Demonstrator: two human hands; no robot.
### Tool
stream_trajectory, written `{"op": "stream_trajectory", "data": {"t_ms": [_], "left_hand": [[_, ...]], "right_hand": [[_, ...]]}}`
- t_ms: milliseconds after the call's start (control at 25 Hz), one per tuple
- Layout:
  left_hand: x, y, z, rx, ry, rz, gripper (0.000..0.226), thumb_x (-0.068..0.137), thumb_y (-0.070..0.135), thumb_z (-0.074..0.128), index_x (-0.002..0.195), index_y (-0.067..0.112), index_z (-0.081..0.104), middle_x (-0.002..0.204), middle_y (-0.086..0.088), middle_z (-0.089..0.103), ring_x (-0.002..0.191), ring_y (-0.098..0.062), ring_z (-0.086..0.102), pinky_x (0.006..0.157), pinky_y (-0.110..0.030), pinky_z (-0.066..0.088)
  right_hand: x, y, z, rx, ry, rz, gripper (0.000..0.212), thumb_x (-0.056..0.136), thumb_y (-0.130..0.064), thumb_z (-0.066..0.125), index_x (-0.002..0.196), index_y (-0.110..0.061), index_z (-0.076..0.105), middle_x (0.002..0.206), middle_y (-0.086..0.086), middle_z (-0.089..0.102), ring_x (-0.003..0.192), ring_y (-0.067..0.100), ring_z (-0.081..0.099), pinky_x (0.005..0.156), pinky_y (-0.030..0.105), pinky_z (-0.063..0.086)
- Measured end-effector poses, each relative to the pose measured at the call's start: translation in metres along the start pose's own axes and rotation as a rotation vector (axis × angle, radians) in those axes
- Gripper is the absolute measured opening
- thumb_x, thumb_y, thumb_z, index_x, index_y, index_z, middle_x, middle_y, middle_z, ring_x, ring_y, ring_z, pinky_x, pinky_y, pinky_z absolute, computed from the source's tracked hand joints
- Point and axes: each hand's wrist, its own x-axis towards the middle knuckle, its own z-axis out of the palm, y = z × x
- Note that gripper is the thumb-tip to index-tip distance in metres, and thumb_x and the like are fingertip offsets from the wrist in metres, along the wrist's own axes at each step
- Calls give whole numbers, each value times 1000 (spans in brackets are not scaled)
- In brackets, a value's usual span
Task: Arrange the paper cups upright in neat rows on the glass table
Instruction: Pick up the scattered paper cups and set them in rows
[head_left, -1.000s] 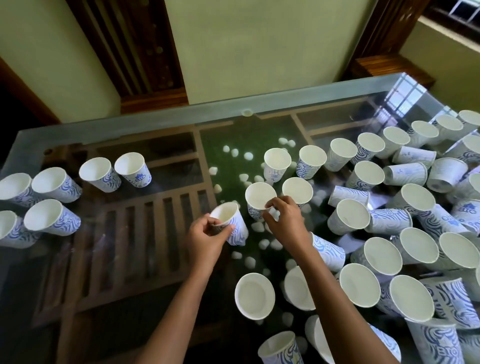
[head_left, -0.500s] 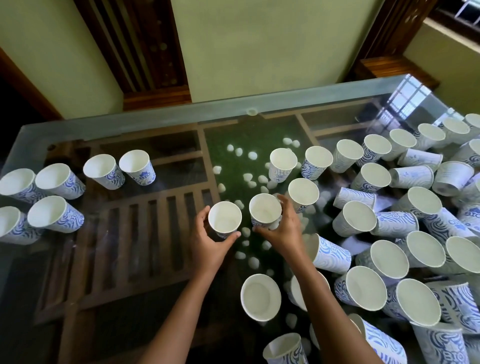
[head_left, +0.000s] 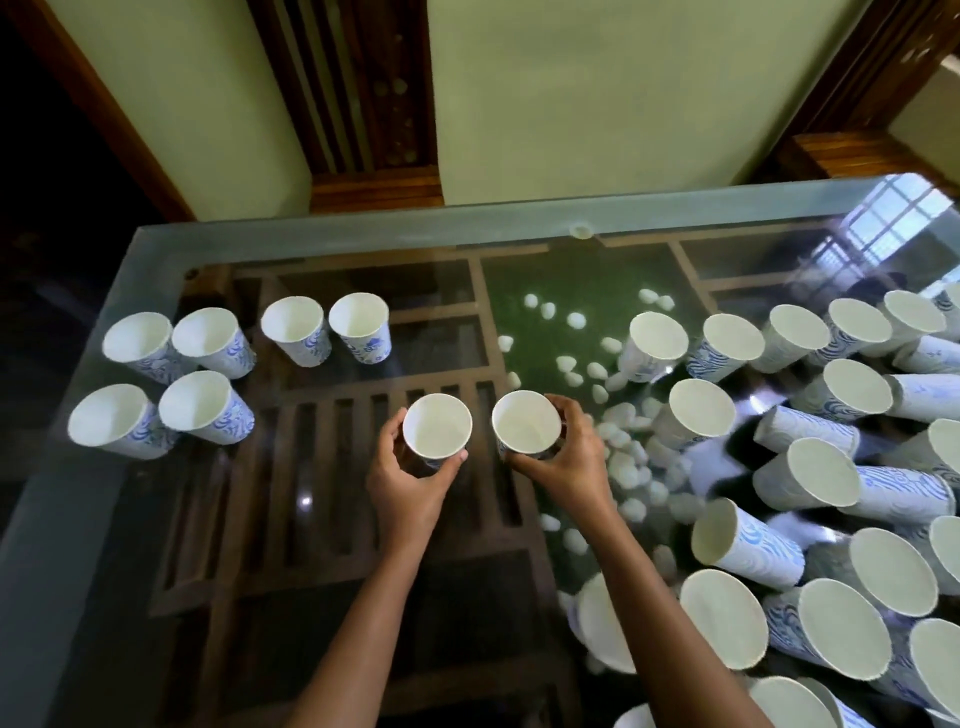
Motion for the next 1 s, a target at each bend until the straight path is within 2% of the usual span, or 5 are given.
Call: {"op": "stream_trajectory", "data": {"t_ms": [320,480,600,840,1000], "left_hand": [[74,-31,-79,-43,122,-55,78,58,15,86,127,14,49,131,-4,54,118,-15,50,97,-37,47],[97,-39,-96,-93,99,-56,76,60,9,84,127,12,49,131,-4,52,118,-12,48,97,-31,44],[106,-44,-102,-103,65,-79,76,62,10,83,129,12,47,133,-4,51,118,-10,46,100,-31,42],[110,-48,-104,-62,-18,-55,85,63,14,83,136,13,40,139,-5,47,126,-19,46,101,-44,44],[101,-49,-110,-16,-4,-30,91,63,14,83,140,14,35,145,-6,39,133,-21,38,106,-45,39]], "right_hand": [[16,-68,96,96,-89,-72,73,58,-16,86,122,-14,50,120,3,58,108,17,56,91,38,52],[26,-85,128,94,-71,-74,77,59,-19,86,125,-13,48,125,5,56,111,17,54,93,40,51],[32,-90,142,80,-70,-70,79,60,-21,86,128,-11,46,128,6,55,114,18,53,94,43,51],[34,-87,151,56,-50,-72,87,61,-18,86,134,-8,40,134,10,51,120,25,51,96,49,48],[26,-84,143,28,-83,-61,96,61,-19,86,140,-11,33,139,9,46,123,21,48,102,45,45]]}}
